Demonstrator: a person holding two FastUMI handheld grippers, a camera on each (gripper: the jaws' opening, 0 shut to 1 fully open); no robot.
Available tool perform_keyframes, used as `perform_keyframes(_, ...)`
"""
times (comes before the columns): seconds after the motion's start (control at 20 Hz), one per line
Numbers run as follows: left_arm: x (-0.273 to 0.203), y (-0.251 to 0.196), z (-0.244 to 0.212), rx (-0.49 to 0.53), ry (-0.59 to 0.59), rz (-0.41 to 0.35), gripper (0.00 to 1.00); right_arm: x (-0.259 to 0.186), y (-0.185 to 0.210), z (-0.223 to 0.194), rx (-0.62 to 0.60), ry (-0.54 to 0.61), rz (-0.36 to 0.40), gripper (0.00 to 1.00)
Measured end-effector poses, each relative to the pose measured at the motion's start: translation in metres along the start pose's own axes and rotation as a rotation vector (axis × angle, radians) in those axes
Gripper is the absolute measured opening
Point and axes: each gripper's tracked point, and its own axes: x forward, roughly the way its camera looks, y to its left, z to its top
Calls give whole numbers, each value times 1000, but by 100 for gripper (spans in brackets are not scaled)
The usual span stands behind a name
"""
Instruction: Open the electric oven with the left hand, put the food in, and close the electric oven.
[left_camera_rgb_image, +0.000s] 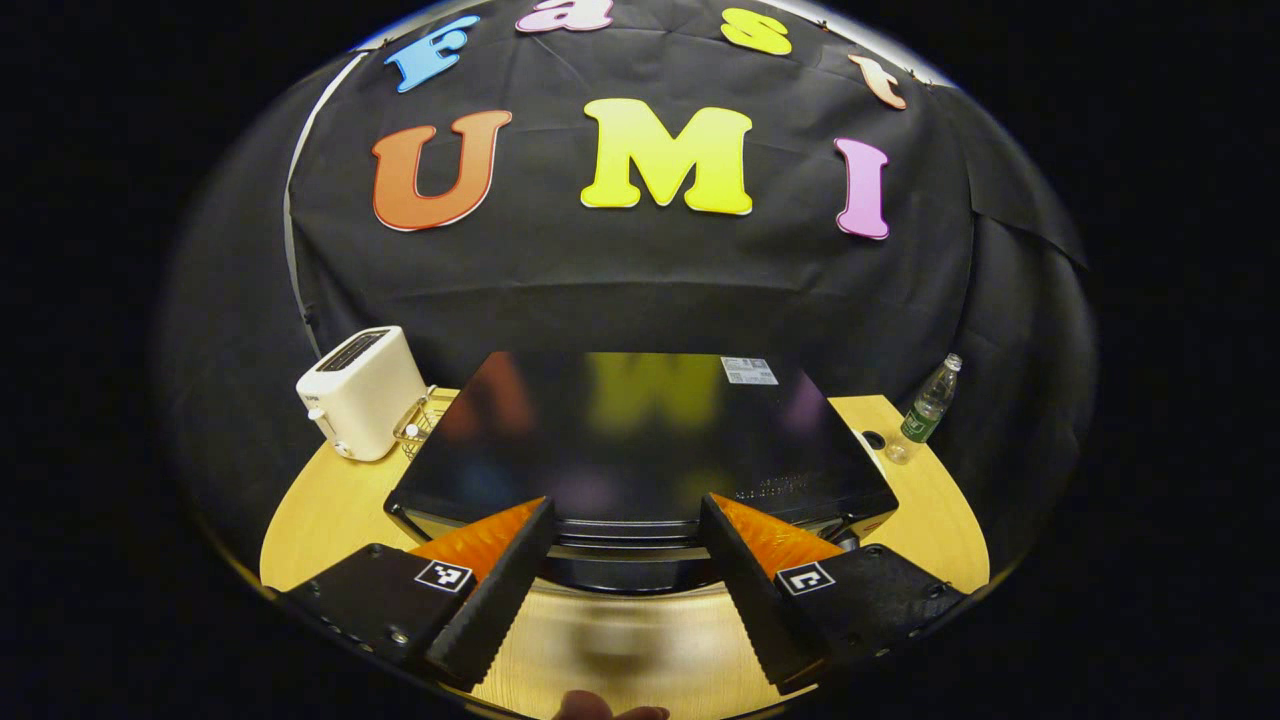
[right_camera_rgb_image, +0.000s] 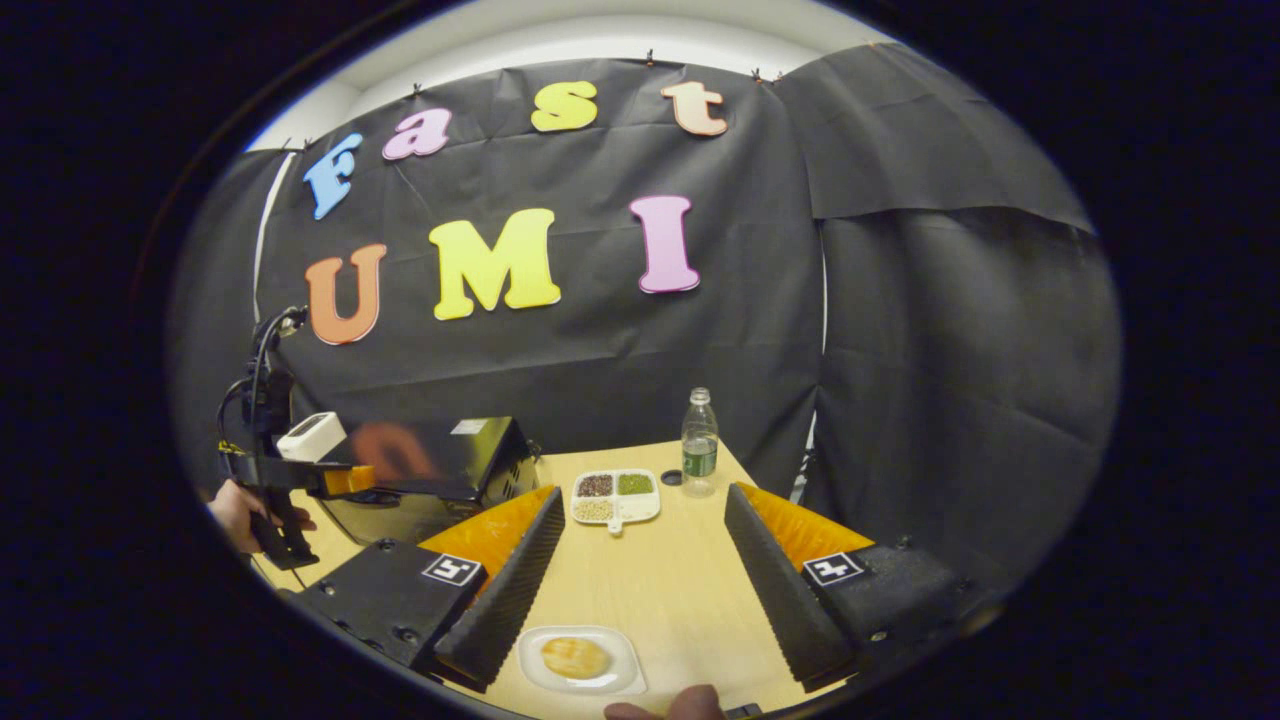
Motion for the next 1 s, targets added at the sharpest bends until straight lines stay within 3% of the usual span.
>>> perform_keyframes(0.2,-3,-1,-5,42,-11,6,96,-5,3,0,19,-9,0,100)
perform_keyframes(0.3,-8,-4,-11,13,-1,-2,96,-7,2,-3,36,-3,-9,100)
perform_keyframes(0.35,-13,-4,-12,-6,1,-8,87,-10,1,-4,44,-1,-15,100)
perform_keyframes(0.4,-14,-3,-19,7,19,-11,97,-14,1,-5,50,-1,-20,100)
perform_keyframes(0.45,-18,-2,-22,29,20,-12,100,-17,1,-5,53,-2,-24,100)
perform_keyframes(1.0,-67,-3,-84,45,135,-52,96,-58,15,-10,22,-22,-48,96)
